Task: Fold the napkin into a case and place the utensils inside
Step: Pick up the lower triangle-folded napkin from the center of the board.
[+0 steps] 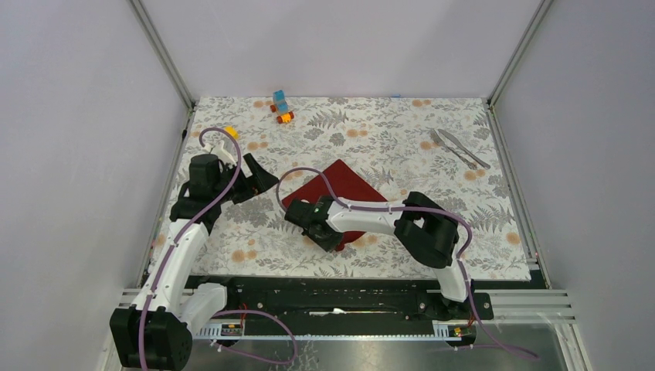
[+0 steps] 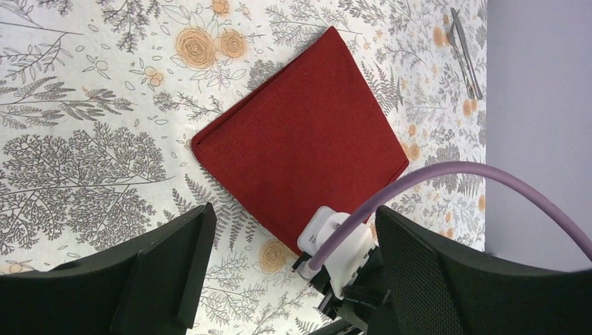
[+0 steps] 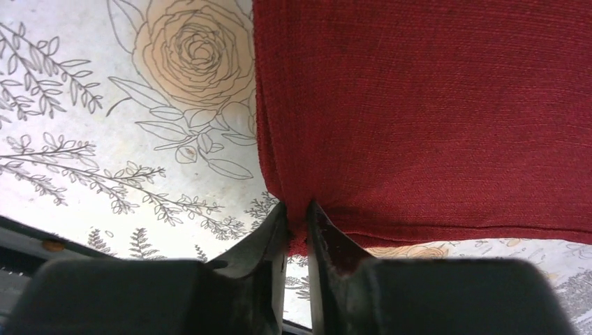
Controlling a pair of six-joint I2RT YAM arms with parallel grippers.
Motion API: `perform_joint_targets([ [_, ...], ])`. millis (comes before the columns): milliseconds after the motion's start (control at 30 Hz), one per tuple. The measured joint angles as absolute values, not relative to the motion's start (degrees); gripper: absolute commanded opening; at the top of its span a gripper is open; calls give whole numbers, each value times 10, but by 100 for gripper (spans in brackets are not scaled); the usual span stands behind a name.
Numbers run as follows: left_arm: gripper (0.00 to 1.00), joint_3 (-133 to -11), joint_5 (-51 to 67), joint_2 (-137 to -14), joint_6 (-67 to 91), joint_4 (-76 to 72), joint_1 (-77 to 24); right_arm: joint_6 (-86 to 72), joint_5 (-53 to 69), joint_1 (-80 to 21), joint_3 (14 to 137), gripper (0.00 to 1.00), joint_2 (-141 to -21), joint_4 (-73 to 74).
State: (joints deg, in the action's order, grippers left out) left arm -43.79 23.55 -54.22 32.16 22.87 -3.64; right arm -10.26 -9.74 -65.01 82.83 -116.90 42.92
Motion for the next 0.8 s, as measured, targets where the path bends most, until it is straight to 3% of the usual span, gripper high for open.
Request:
perform_joint_targets([
  [133,92,-430,215,-543,350,226,-36,-106,-116,-653,813,0,-1158,412],
  [300,93,-360,218,-574,463,177,-36,-108,-76,-637,748,0,-1106,348],
  [533,95,-226,245,-655,642,65,-76,-136,113,-526,626,0,-997,229],
  [800,94,-181,210,-723,796,-129,-147,-169,274,-426,554,0,-961,133],
])
